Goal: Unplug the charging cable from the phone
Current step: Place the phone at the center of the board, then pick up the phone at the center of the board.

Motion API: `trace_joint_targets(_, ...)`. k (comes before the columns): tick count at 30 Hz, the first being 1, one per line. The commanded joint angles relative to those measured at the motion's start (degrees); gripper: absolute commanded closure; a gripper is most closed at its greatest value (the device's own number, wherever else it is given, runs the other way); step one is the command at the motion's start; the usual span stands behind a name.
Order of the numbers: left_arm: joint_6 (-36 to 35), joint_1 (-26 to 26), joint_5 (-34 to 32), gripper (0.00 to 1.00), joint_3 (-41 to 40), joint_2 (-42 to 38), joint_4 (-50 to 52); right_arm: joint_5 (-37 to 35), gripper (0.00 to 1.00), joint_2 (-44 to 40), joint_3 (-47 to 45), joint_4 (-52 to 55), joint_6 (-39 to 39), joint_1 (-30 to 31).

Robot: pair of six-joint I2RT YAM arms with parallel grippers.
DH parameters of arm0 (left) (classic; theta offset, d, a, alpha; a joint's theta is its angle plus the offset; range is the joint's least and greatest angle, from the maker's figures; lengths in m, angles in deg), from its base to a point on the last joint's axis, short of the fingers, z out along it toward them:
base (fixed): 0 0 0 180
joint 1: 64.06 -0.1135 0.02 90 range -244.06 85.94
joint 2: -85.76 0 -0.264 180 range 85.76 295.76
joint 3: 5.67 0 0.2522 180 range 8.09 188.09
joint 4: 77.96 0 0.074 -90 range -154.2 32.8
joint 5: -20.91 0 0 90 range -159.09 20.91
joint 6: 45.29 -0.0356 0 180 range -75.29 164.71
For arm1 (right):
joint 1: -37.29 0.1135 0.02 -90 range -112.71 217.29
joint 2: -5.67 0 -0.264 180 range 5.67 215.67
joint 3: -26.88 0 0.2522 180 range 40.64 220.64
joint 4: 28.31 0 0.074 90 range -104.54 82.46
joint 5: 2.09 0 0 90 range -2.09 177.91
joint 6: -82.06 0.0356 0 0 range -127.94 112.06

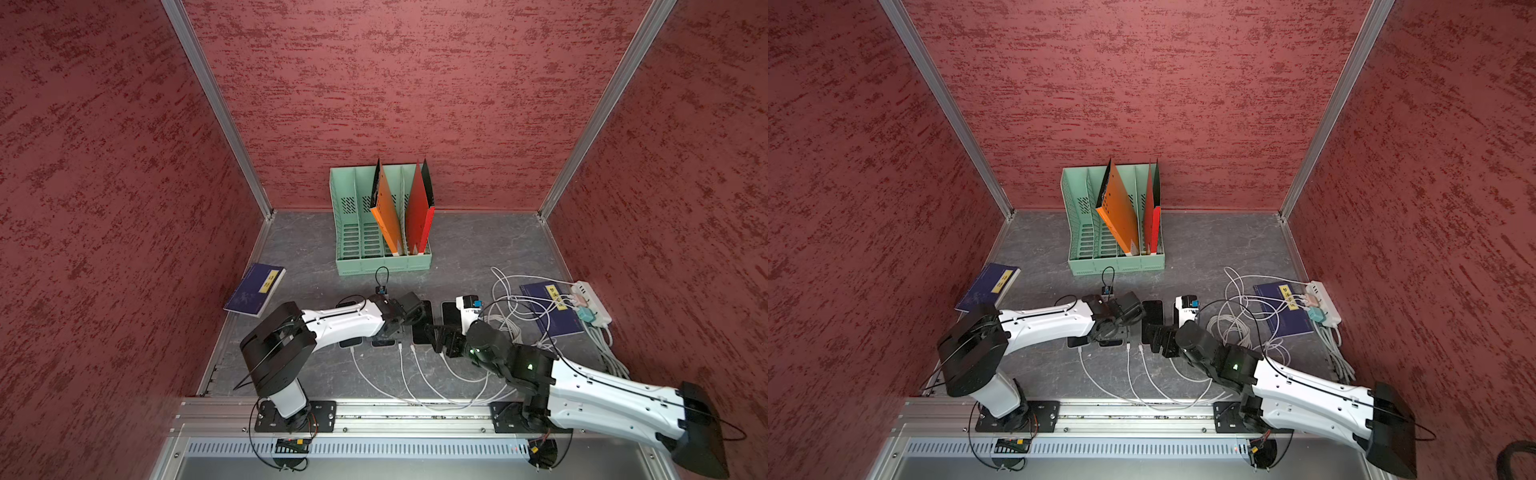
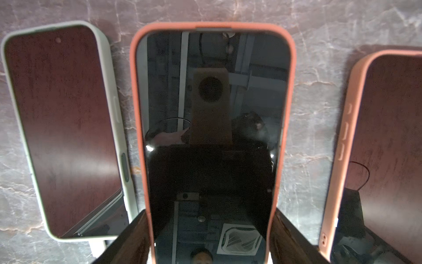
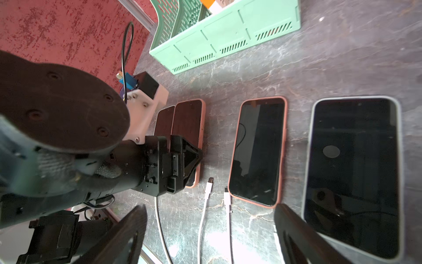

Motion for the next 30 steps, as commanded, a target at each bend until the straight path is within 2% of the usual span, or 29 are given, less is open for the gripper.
trace_joint_targets(1, -1.3, -0.3, 0.8, 0.25, 0.2, -0.4, -0.5, -2.1, 0.07, 0.0, 2.6, 4.8, 0.1, -0.4)
trace_joint_targets(2, -1.6, -0.2, 1.1, 0.08, 0.3, -0.4, -0.6, -2.0, 0.04, 0.3, 3.1, 5.1, 0.1, -0.5)
trace_joint_targets(3, -1.8, -0.1, 1.2, 0.01, 0.3, -0.5, -0.7, -1.9, 0.02, 0.7, 3.6, 5.4, 0.1, -0.5)
trace_joint_targets(8, -0.8, 0.0, 0.4, 0.00, -1.3, -4.7, -0.8, -4.3, 0.02, 4.2, 8.7, 11.7, 0.9, -0.5)
trace_joint_targets(11, 0.6, -0.4, -3.2, 0.00, -3.4, -10.6, 0.5, -10.1, 0.01, 9.2, 15.4, 21.2, 3.2, -0.5)
trace_joint_targets(14, 2.9, -3.1, -7.4, 0.00, -4.9, -14.5, 4.7, -15.1, 0.02, 11.0, 17.4, 23.4, 3.3, -0.4)
trace_joint_targets(16, 1.6, -6.2, -4.9, 0.00, -6.3, -16.4, 4.8, -16.3, 0.02, 9.4, 16.4, 21.4, 4.2, -0.4)
trace_joint_targets(19, 0.3, -9.9, -1.6, 0.00, -9.5, -20.0, 2.4, -11.7, 0.02, 5.6, 14.8, 15.3, 2.4, -0.6)
trace_joint_targets(22, -0.1, -13.1, 1.0, 0.00, -12.1, -20.9, 0.2, -9.8, 0.02, 5.6, 18.1, 16.1, 1.7, -0.7)
trace_joint_targets(25, -2.2, -16.1, 4.5, 0.00, -12.6, -18.1, -1.8, -8.1, 0.02, 8.4, 22.5, 17.8, 0.8, -0.7)
trace_joint_targets(30, -3.0, -16.4, 4.3, 0.00, -11.7, -12.3, -1.9, -4.0, 0.02, 12.3, 25.7, 16.3, -0.3, -0.6)
